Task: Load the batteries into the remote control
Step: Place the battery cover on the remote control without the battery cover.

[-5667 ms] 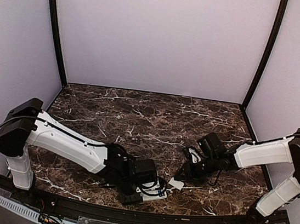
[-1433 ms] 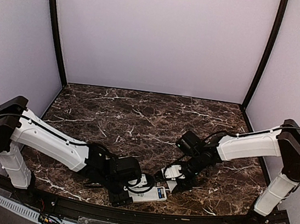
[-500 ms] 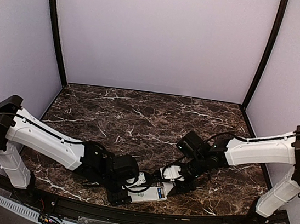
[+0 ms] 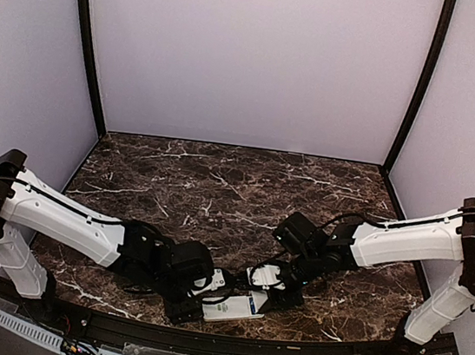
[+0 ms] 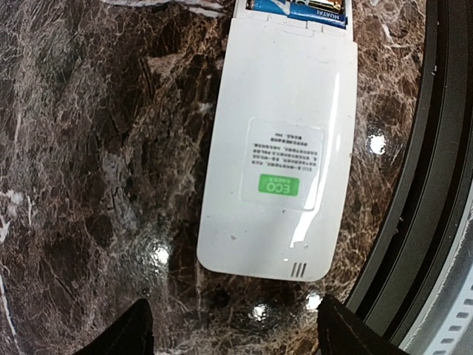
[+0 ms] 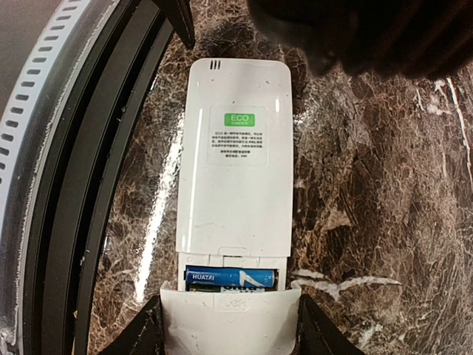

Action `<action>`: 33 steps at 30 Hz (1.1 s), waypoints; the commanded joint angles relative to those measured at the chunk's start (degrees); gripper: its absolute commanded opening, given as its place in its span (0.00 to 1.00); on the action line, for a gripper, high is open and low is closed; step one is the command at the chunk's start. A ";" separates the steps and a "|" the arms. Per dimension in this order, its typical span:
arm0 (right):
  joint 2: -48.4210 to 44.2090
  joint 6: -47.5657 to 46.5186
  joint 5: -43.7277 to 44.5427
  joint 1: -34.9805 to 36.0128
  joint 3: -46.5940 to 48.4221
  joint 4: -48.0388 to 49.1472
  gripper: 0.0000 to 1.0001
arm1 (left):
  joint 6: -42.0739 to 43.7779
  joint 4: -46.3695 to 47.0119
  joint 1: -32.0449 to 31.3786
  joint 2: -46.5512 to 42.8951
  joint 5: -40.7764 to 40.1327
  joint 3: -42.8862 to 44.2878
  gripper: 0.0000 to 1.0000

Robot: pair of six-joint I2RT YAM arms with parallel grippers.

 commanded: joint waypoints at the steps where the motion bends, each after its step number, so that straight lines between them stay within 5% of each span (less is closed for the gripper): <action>1: 1.36 1.32 1.50 1.27 -0.30 0.02 0.43 | -0.97 0.44 0.81 -3.31 -0.20 -0.79 0.76; 33: 1.91 5.34 6.15 2.92 -0.94 1.72 0.43 | -0.95 0.54 2.63 -5.38 1.02 -1.57 0.77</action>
